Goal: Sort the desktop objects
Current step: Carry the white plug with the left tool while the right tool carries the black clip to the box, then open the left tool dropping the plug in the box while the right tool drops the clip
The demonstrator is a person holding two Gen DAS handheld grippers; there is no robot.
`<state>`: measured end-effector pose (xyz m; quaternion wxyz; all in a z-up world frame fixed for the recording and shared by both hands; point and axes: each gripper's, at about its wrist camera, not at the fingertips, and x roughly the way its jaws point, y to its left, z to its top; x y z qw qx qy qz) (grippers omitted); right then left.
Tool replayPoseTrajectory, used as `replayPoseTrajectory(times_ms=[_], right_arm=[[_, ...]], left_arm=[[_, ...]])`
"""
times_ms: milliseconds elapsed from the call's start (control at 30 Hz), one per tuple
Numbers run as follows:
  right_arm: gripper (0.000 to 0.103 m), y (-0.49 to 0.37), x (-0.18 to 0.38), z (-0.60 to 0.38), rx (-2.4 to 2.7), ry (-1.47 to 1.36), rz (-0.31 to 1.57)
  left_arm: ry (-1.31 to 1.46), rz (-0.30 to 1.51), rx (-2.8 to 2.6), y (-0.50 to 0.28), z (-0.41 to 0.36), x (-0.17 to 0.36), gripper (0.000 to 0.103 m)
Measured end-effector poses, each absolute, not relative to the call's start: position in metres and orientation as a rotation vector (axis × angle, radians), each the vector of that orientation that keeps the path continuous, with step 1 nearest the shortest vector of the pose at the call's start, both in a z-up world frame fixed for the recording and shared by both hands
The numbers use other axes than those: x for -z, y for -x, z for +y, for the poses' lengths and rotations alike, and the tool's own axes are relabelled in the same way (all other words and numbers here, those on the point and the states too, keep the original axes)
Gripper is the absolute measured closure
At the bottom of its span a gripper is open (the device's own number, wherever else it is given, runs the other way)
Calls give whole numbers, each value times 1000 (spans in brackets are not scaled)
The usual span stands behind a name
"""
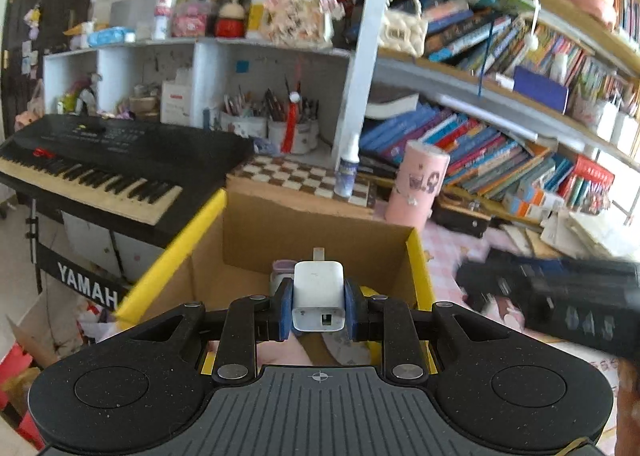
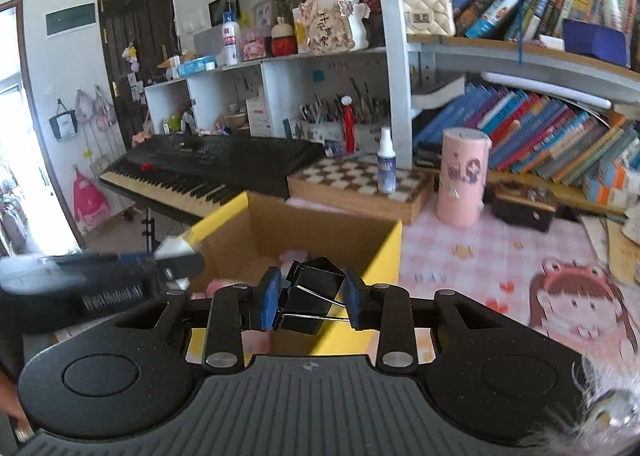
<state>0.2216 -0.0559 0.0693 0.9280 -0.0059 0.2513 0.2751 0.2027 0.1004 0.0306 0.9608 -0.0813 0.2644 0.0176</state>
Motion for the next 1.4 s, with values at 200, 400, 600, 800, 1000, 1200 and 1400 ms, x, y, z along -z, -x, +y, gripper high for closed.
replayPoseTrajectory(times_ms=[200,400,600,800,1000,1200,1400], right_arm=[[72,-277,-68,-35,-594,20,528],[72,-330,-50,0,-645,146,587],[72,-360,-14,24,-633,284,660],[72,-366,5,23,-635,418,647],[78,-381,10,25,-649,475,657],[79,-386,15,31,-655,485,668],[74,-376,5,19,-650,382,659]], left_arm=[[98,636,-11,-235,81,-5,79],[69,757,-6,-251,72,16,79],[15,786,12,-244,58,22,79],[64,783,-4,-238,47,19,79],[65,781,-26,-241,46,22,78],[102,754,-62,-246,59,20,70],[50,655,-64,-235,61,3,58]])
